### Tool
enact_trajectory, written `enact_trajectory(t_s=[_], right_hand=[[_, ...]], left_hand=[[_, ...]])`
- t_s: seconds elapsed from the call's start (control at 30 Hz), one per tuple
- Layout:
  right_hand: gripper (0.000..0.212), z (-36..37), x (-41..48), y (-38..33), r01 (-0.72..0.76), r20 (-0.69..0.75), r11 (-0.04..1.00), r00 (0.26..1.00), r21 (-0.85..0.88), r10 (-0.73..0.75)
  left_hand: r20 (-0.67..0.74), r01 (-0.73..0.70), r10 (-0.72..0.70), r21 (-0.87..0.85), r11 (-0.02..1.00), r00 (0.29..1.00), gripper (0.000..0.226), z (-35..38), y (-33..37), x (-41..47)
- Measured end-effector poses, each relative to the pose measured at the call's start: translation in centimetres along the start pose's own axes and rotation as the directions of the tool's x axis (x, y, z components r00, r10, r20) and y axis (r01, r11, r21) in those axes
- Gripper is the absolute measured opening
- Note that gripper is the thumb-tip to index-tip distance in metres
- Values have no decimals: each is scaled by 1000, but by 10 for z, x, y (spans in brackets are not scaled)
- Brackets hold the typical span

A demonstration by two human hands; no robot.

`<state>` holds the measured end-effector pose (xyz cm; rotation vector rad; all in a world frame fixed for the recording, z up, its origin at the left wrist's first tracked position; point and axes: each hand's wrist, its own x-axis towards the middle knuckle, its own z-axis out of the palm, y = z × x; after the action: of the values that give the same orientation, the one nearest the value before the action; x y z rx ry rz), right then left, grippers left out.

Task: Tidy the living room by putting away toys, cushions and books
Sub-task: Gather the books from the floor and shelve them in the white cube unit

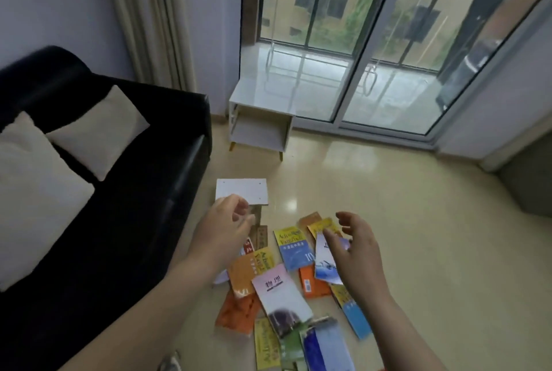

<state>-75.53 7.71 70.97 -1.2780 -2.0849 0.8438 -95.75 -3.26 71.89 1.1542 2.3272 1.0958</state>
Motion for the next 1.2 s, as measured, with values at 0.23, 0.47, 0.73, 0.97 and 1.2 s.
enact_trajectory(t_s=[0.23, 0.47, 0.73, 0.97, 1.2], right_hand=[[36, -47, -22, 60, -136, -42, 989, 990, -55, 133], [37, -44, -11, 91, -233, -26, 966, 973, -116, 231], [38, -23, 21, 169, -280, 25, 946, 958, -161, 287], [37, 15, 21, 287, -321, 63, 933, 940, -165, 335], [39, 94, -29, 440, -388, 78, 905, 911, -176, 406]], left_hand=[[121, -61, 56, 36, 997, 991, 14, 57, 33, -13], [238, -71, 64, 19, 997, 969, 16, 104, 31, 14], [328, -105, 77, 69, 992, 942, 16, 193, 18, 46], [408, -126, 61, 134, 983, 911, 15, 316, -25, 41], [515, -155, 54, 155, 976, 855, 15, 462, -122, 3]])
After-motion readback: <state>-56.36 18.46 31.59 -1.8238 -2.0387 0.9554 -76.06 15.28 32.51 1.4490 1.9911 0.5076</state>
